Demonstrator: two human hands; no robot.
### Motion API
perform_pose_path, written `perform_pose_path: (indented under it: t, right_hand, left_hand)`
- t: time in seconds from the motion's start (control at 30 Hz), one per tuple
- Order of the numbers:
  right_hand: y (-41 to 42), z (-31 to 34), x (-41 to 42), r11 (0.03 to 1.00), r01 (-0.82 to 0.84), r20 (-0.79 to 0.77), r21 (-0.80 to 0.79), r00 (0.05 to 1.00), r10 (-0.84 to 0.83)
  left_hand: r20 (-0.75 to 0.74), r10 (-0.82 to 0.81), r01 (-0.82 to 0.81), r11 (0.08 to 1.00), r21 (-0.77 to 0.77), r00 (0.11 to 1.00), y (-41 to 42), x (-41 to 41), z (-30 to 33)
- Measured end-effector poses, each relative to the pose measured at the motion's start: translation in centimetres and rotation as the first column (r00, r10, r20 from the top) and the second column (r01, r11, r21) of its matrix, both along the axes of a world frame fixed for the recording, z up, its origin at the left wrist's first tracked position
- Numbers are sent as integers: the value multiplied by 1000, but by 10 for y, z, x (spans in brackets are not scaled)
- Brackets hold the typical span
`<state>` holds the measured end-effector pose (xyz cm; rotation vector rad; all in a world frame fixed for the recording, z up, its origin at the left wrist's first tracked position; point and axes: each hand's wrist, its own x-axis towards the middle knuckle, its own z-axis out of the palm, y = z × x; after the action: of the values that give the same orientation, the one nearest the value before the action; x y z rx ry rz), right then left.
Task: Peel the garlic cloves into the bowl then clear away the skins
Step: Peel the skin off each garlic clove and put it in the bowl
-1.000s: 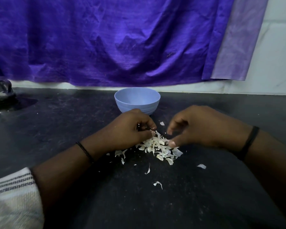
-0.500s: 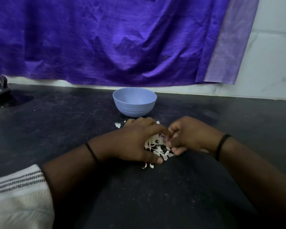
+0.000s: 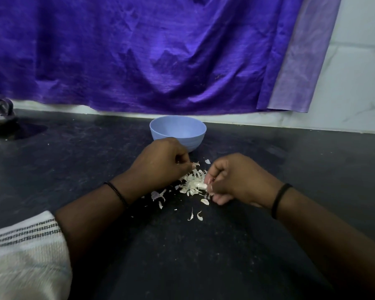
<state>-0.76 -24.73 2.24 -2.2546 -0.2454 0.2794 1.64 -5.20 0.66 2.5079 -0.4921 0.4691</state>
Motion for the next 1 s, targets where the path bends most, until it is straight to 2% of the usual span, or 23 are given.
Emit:
perform_pose_path:
  t: [0.1,0.23,0.33,0.43,0.53,0.67,0.73,0.8,0.87,0.93,1.0]
  right_hand:
    - [0,5,12,998,5,39,63,999,-7]
    - [-6,11,16,997,-68,142,-30,987,72]
    - [-8,12,23,999,-53,228,-2,972,52]
    - [-8,11,38,997,13,275,-80,961,10]
    - [-5,6,50,988,47,271,-145,962,-6]
    - [7,-3,53,924,-8,296,-381,946,130]
    - [8,-4,48,903,-60,279,-426,941,194]
    - [5,-1,43,919,-161,229,-361,940,255]
    - [0,4,38,953,-244,167,-181,947,274]
    - [-6,7,38,976,-205,241,-68,946,215]
    - [-10,7,40,989,-125,334,-74,932,143]
  left_hand:
    - [-36,121,-121,993,-9,992,5,2,2]
    - [-70,238,-236,971,41,969,8,3,3]
    - [-66,286,-278,955,103,956,8,2,4]
    - [-28,331,-322,932,167,943,9,4,4]
    - [-86,351,-325,919,221,933,10,6,2]
    - [-166,306,-272,941,199,937,9,7,0]
    - [-178,250,-223,962,155,952,8,7,0]
    - [-179,178,-163,982,97,968,7,6,-1]
    - [-182,95,-95,995,10,979,5,6,-1]
    - [-189,32,-49,995,-88,982,3,7,-3]
    - [-183,17,-48,985,-168,983,4,8,-4]
